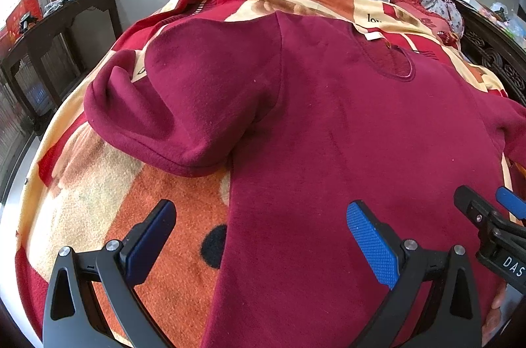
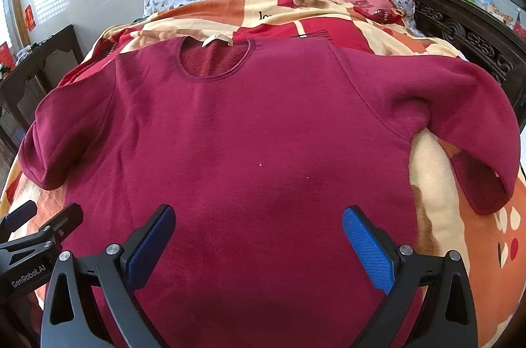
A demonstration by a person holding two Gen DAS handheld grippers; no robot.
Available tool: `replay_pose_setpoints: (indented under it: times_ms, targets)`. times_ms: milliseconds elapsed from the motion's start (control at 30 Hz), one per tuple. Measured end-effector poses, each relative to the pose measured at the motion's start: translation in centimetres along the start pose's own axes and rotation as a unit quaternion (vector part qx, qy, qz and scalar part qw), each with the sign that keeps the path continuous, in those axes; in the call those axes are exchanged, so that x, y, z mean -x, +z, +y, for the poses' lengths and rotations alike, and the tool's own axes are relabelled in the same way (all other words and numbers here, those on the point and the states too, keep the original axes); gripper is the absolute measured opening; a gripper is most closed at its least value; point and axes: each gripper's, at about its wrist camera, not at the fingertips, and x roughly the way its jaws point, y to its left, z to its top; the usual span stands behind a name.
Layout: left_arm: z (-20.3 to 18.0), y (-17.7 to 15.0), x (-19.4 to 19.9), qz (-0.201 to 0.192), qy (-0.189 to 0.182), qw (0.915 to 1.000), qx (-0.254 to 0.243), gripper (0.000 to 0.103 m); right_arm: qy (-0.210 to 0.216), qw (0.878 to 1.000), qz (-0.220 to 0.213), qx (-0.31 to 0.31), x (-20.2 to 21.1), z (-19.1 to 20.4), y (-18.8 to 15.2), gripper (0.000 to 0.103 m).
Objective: Fold small clothes
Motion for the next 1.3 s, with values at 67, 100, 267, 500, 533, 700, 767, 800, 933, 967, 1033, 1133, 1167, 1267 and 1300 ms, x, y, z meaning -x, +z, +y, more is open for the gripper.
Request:
replay_pose_setpoints:
  times_ms: [67, 100, 267, 500, 533, 700, 767, 800, 933, 967, 1033, 1133, 1167, 1267, 1300]
  targets:
    - [-0.1, 0.0, 0.0, -0.001, 0.0, 1.0, -0.002, 0.103, -0.001, 1.0, 0.0, 0.0, 0.0, -0.1, 0.0, 0.103]
    - [-0.1, 0.0, 0.0, -0.001, 0.0, 1.0, -0.003, 0.103, 0.0, 1.0, -0.001, -0.002, 0.0, -0.1, 0.0, 0.103]
    - [0.3, 0.2, 0.5, -0.006, -0.003, 1.0, -0.002, 0.103, -0.003, 1.0, 0.0, 0.0, -0.1, -0.1, -0.1, 0.103]
    - [6.1, 2.0, 1.3, -0.008, -0.013, 0.9987, 0.049, 0.103, 0.012, 1.0, 0.007, 0.006, -0.4, 0.7, -0.1, 0.103]
    - [7.3, 2.4, 1.3, -0.011, -0.009, 0.9979, 0.063, 0.103, 0.015, 1.0, 0.007, 0.008, -0.5, 0.8, -0.1, 0.103]
    - [15.1, 5.7, 0.2, -0.031, 0.028, 0.9864, 0.159, 0.103, 0.031, 0.999, 0.002, 0.014, -0.4, 1.8, 0.0, 0.103]
    - [17.9, 7.1, -1.1, -0.033, 0.035, 0.9791, 0.198, 0.103, 0.037, 0.999, 0.005, 0.014, -0.5, 2.1, 0.1, 0.103]
    - [19.2, 7.8, -1.9, -0.033, 0.036, 0.9754, 0.215, 0.102, 0.041, 0.999, 0.006, 0.013, -0.6, 2.2, 0.1, 0.103]
    - [23.0, 10.2, -6.2, -0.005, 0.035, 0.9668, 0.253, 0.075, 0.039, 0.999, 0.018, 0.022, -1.4, 2.6, 0.0, 0.103]
    - [23.8, 10.6, -7.4, 0.009, 0.026, 0.9649, 0.261, 0.058, 0.036, 0.999, 0.021, 0.024, -1.6, 2.6, 0.0, 0.103]
    - [25.2, 10.7, -9.5, 0.032, -0.003, 0.9564, 0.29, 0.033, 0.034, 0.999, 0.026, 0.024, -1.9, 2.6, 0.0, 0.103]
    - [26.0, 10.3, -10.4, 0.029, -0.041, 0.9464, 0.319, 0.012, 0.036, 0.999, 0.029, 0.021, -2.0, 2.7, 0.0, 0.103]
    - [25.9, 10.3, -9.7, 0.023, -0.034, 0.9492, 0.312, 0.01, 0.034, 0.999, 0.03, 0.023, -2.2, 2.7, 0.0, 0.103]
    - [25.9, 11.0, -5.9, -0.019, -0.012, 0.9574, 0.288, 0.009, 0.037, 0.998, 0.034, 0.027, -2.4, 2.9, -0.1, 0.103]
    - [25.9, 11.6, -4.2, -0.037, -0.006, 0.9593, 0.28, 0.009, 0.039, 0.998, 0.034, 0.028, -2.5, 2.9, -0.1, 0.103]
